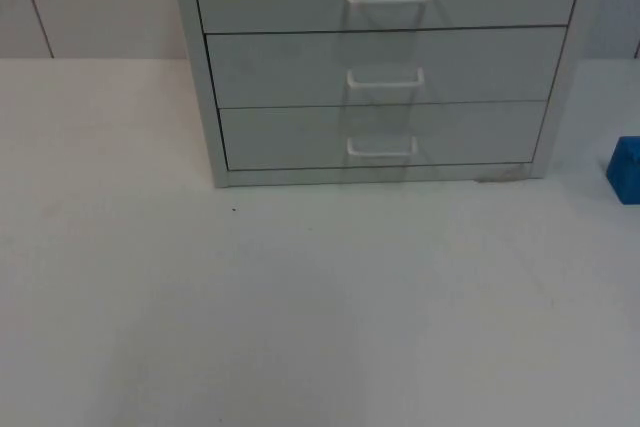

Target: Open the drawer with the left hand, place the block into the drawer with the right hand, then close the drawer with the left hand.

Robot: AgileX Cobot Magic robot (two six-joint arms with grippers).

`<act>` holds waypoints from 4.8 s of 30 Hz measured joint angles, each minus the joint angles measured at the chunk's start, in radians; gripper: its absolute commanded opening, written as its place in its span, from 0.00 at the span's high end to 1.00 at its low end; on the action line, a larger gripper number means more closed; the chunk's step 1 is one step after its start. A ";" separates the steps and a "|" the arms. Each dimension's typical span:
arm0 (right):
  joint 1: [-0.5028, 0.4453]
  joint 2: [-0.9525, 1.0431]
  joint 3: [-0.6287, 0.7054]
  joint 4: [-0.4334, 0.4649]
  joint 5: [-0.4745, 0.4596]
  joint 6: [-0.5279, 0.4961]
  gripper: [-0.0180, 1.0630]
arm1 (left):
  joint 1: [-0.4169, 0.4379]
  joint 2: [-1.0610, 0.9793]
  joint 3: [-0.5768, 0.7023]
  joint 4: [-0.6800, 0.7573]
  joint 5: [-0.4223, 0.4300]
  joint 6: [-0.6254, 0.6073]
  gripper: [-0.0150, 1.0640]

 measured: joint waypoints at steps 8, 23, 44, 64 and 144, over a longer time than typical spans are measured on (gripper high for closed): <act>0.000 0.290 0.000 -0.004 -0.033 0.000 0.01 | 0.000 0.228 -0.006 -0.008 -0.060 0.015 0.01; 0.000 0.465 0.000 -0.008 -0.029 0.000 0.01 | 0.000 0.460 -0.006 -0.027 -0.109 0.063 0.26; 0.000 0.465 0.000 -0.008 -0.053 0.000 0.01 | -0.317 0.915 -0.238 -0.251 -0.226 0.495 0.64; 0.000 0.465 0.000 -0.025 -0.069 0.000 0.01 | -0.728 1.413 -0.476 0.449 -0.596 0.400 0.46; 0.000 0.465 0.015 -0.027 -0.151 0.020 0.01 | -0.785 1.954 -0.957 1.047 -0.451 0.093 0.99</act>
